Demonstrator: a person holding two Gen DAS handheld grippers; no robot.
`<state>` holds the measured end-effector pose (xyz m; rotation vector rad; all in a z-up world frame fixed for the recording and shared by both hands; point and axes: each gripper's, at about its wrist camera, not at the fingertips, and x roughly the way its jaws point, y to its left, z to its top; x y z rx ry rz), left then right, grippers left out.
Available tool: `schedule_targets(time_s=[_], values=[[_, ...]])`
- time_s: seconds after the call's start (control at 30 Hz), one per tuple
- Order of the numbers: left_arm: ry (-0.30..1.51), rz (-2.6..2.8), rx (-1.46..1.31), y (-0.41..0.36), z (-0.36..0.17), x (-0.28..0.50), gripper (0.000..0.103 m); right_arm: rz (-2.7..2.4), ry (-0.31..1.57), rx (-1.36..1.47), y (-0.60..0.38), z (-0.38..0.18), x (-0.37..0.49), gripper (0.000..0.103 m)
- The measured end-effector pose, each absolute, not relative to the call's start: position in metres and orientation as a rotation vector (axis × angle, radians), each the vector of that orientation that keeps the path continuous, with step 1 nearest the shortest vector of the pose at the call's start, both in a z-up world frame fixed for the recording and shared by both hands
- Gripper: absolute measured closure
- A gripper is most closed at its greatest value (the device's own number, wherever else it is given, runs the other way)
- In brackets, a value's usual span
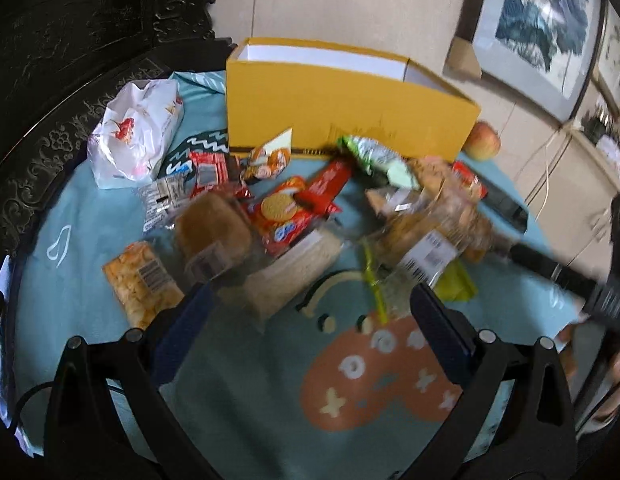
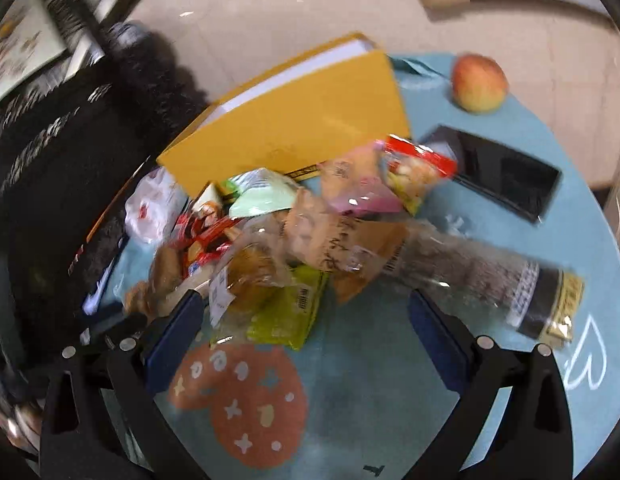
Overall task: Organize snacks
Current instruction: 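Reach to the pile and grasp a beige rice-cracker bar with the left tool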
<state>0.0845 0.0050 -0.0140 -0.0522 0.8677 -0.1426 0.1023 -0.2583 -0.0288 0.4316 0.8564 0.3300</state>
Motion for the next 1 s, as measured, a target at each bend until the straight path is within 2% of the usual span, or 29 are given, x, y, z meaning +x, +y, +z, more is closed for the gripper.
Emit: schedule_targets(time_s=[0.43, 0.67, 0.77, 0.83, 0.87, 0.93, 0.97, 1.0], values=[[0.875, -0.200, 0.104, 0.005, -0.049, 0.059, 0.002, 0.314, 0.846, 0.470, -0.264, -0.028, 0.099, 0.001], [0.820, -0.183, 0.086, -0.002, -0.040, 0.080, 0.002, 0.328, 0.852, 0.441, -0.257, -0.029, 0.098, 0.001], [0.849, -0.206, 0.053, -0.009, -0.041, 0.098, 0.003, 0.327, 0.861, 0.444, -0.257, -0.030, 0.099, 0.001], [0.882, -0.213, 0.074, -0.018, -0.049, 0.110, 0.012, 0.327, 0.863, 0.444, -0.257, -0.031, 0.099, 0.001], [0.877, -0.202, 0.102, -0.022, -0.051, 0.113, 0.012, 0.326, 0.864, 0.444, -0.257, -0.031, 0.099, 0.001], [0.871, -0.178, 0.151, -0.028, -0.055, 0.118, 0.030, 0.329, 0.865, 0.442, -0.257, -0.031, 0.099, 0.001], [0.875, -0.165, 0.172, -0.030, -0.055, 0.122, 0.033, 0.331, 0.865, 0.440, -0.257, -0.030, 0.099, 0.001], [0.889, -0.163, 0.183, -0.031, -0.055, 0.127, 0.043, 0.333, 0.865, 0.436, -0.256, -0.030, 0.099, 0.001]])
